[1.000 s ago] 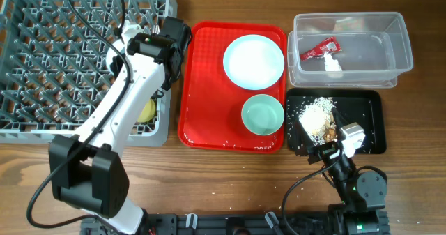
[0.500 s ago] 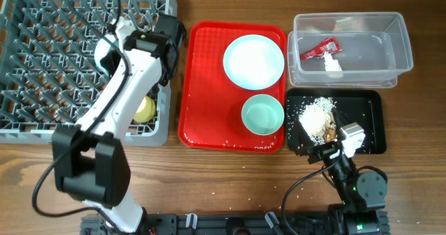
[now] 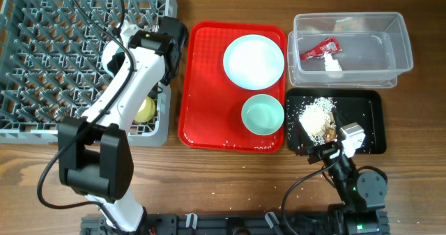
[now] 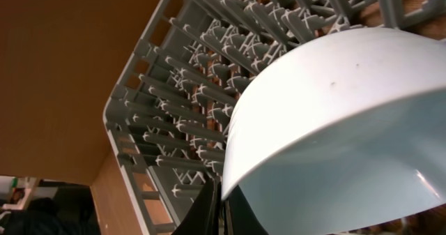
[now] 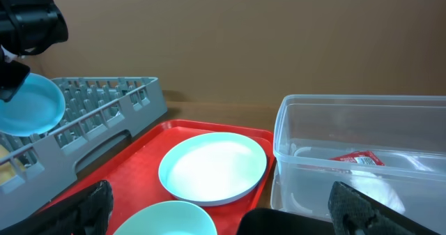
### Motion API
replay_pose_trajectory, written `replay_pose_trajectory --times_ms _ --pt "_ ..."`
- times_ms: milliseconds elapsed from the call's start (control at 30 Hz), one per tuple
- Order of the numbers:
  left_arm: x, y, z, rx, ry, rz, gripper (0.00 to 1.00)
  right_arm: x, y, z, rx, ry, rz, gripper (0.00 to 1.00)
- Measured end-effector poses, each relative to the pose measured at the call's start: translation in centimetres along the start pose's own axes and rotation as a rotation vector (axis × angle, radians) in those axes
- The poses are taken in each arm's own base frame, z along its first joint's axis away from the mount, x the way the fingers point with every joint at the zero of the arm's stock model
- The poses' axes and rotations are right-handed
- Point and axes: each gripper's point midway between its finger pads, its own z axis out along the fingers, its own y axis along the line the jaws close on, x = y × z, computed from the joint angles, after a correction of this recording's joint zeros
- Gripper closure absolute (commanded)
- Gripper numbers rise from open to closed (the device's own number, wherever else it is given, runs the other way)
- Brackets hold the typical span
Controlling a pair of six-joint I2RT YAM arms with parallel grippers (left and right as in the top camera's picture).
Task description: Sort waste into correct bins and load items into the dishwasher rack
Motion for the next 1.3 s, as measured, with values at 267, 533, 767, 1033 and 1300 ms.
replay_pose_trajectory --times_ms 267,533,767,1033,1300 --pt "-0.3 0.3 -1.1 -0.037 -0.049 0.038 0.96 0.0 0.0 0.0 0.0 0.0 0.0 0.0" --pt "-2.8 0.7 -1.4 -0.09 -0.156 -0.025 0.96 0.0 0.0 0.0 0.0 0.0 0.0 0.0" --pt "-2.2 -0.9 -0.4 -0.107 -0.144 0.047 0.96 0.0 0.0 0.0 0.0 0.0 0.0 0.0" --pt "-1.3 -1.7 -0.4 -0.106 -0.126 0.112 0.92 0.0 0.0 0.0 0.0 0.0 0.0 0.0" --pt "0.7 -1.7 -1.5 -0.088 -0.076 0.213 0.4 0.0 0.0 0.0 0.0 0.0 0.0 0.0"
